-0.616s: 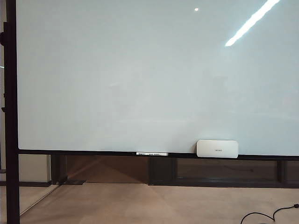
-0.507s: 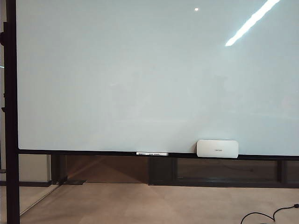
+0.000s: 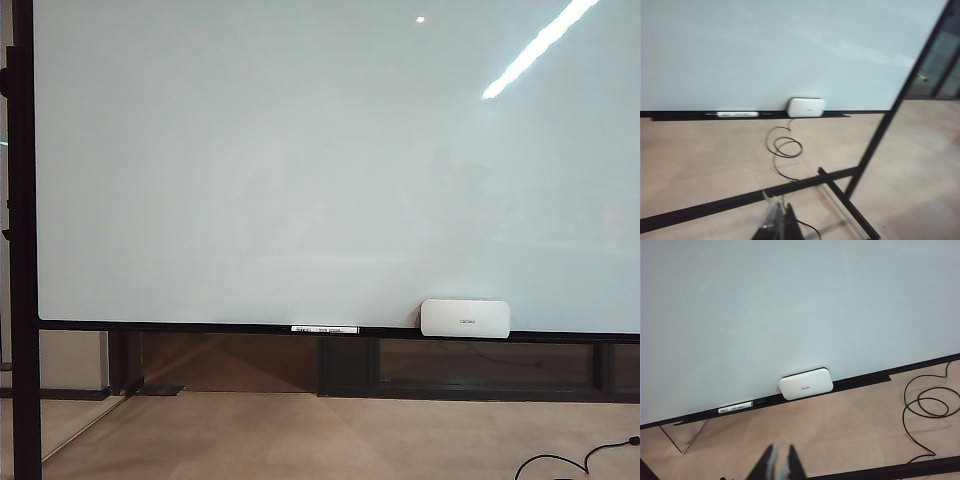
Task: Reach to the right to find the marker pen, pick it up, and write the number 16 on the whiteboard.
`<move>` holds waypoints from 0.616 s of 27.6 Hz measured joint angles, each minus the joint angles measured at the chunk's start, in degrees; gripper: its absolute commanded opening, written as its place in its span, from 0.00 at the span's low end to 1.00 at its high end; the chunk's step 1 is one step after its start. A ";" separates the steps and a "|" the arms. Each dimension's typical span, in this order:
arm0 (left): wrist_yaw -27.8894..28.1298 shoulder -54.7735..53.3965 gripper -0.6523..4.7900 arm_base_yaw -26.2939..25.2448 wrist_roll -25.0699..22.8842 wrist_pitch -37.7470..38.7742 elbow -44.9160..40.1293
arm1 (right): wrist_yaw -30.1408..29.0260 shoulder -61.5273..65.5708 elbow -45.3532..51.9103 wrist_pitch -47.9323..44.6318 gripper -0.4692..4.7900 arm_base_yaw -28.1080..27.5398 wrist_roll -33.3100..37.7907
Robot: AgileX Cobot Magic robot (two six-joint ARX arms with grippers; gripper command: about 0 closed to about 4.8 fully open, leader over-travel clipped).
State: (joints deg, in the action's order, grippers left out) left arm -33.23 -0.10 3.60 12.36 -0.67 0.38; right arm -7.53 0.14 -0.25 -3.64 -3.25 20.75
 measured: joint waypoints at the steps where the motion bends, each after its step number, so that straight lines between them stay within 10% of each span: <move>1: 0.00 -0.02 0.11 0.85 0.00 0.02 0.00 | 0.00 0.00 -0.02 0.00 0.13 0.00 -0.02; 17: 4.00 -0.02 0.11 13.38 0.15 -1.77 0.00 | 5.97 0.87 -5.97 0.11 0.08 -0.02 -7.39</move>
State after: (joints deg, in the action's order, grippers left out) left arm -29.23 -0.12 16.97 12.51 -2.44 0.38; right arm -1.56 1.02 -6.22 -3.53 -3.27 13.37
